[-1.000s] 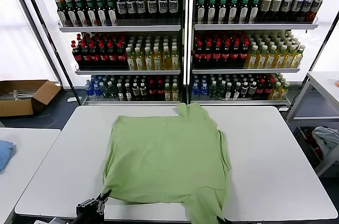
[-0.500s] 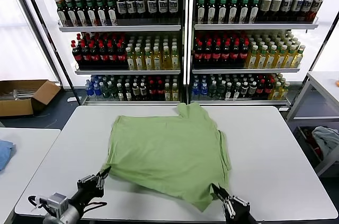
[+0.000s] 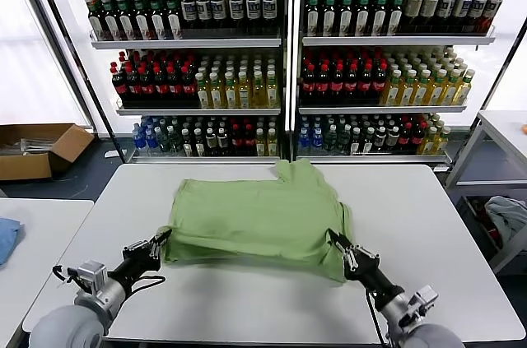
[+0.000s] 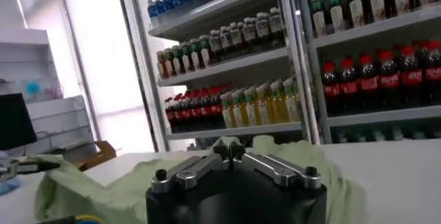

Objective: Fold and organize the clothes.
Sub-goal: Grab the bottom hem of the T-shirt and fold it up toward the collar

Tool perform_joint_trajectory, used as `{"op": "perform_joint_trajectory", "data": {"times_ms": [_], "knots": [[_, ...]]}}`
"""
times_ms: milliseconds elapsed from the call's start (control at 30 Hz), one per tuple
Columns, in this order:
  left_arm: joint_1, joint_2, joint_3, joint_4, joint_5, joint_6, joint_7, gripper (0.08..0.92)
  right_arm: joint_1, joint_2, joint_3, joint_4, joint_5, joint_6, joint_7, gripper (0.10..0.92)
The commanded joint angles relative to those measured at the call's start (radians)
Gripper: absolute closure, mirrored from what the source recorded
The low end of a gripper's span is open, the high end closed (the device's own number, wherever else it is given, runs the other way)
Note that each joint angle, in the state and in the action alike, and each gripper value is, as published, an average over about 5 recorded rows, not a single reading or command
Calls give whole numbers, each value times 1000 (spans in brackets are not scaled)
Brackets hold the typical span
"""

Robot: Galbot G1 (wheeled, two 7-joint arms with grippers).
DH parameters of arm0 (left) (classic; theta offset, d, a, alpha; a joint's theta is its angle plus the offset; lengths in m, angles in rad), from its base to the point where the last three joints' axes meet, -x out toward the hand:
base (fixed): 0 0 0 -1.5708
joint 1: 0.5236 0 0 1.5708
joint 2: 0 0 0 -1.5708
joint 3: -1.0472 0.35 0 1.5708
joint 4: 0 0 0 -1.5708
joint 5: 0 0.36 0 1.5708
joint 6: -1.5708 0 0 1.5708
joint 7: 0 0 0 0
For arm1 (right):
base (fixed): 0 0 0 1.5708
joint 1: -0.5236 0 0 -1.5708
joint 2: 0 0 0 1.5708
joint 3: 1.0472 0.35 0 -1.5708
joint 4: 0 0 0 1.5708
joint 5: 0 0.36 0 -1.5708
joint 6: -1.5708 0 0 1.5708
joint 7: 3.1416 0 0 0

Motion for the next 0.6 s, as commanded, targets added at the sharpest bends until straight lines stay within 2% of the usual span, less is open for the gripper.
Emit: {"op": "perform_joint_trajectory", "data": {"times_ms": [33, 133, 233, 433, 600], "knots": [[-164, 34, 58, 146, -84, -1, -1, 886, 213, -17, -73, -145, -23, -21, 30, 918], [-186, 33, 83, 182, -84, -3, 4, 820, 276, -26, -113, -214, -64, -31, 29, 906], [-201, 29, 99, 211, -78, -3, 7, 733, 342, -24, -149, -256, -93, -68, 50, 846], [-205, 25, 92, 240, -59, -2, -1, 577, 410, -26, -188, -282, -184, -164, 104, 673], [-145, 20, 60, 213, -49, -4, -8, 430, 322, -56, -153, -185, -261, -236, 127, 526]]}}
